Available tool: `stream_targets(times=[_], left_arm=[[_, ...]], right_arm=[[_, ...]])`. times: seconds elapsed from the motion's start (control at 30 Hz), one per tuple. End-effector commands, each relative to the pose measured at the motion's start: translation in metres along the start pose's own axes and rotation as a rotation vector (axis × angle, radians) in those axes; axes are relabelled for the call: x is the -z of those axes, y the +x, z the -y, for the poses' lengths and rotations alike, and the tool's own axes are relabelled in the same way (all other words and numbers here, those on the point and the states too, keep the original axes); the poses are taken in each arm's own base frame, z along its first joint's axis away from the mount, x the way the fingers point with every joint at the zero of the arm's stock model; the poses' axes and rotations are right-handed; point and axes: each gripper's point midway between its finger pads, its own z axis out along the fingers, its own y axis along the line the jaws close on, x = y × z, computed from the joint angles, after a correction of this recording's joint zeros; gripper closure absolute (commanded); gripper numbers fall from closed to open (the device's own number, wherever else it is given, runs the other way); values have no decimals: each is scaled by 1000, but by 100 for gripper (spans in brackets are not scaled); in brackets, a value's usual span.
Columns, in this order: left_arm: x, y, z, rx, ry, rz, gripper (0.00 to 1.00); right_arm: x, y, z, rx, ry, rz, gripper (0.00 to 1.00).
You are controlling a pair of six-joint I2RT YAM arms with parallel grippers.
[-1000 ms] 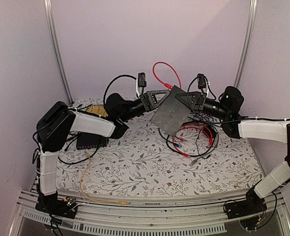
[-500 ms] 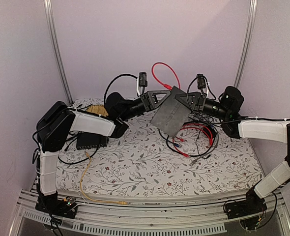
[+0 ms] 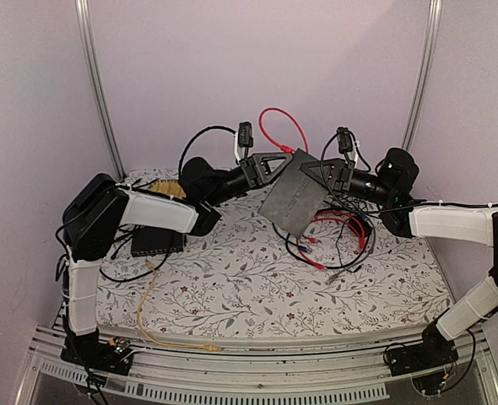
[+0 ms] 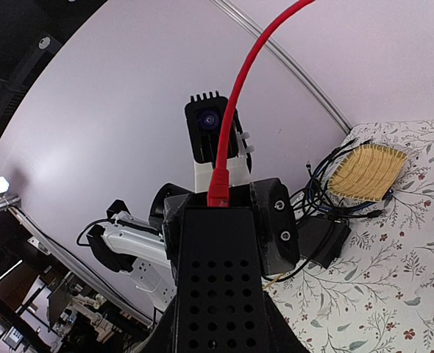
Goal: Pull the plug from the switch port
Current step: Pull the connector from the switch port.
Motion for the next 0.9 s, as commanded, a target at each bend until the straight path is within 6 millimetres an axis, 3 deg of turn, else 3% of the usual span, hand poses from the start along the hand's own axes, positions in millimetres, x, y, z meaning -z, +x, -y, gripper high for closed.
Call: stream_targets(times=[0.0,0.43,0.87], left_arm=[[-6,-20,21,-25,54,28,58],[-7,-22,21,-8,57,28,69],[-13,-19,18,2,55,-20,74]], right_arm=[[-1,-20,-34,90,-86,49,99],[-1,-19,-34,92,-89,45,99],[-2,-17,-31,85,-86,36,99]])
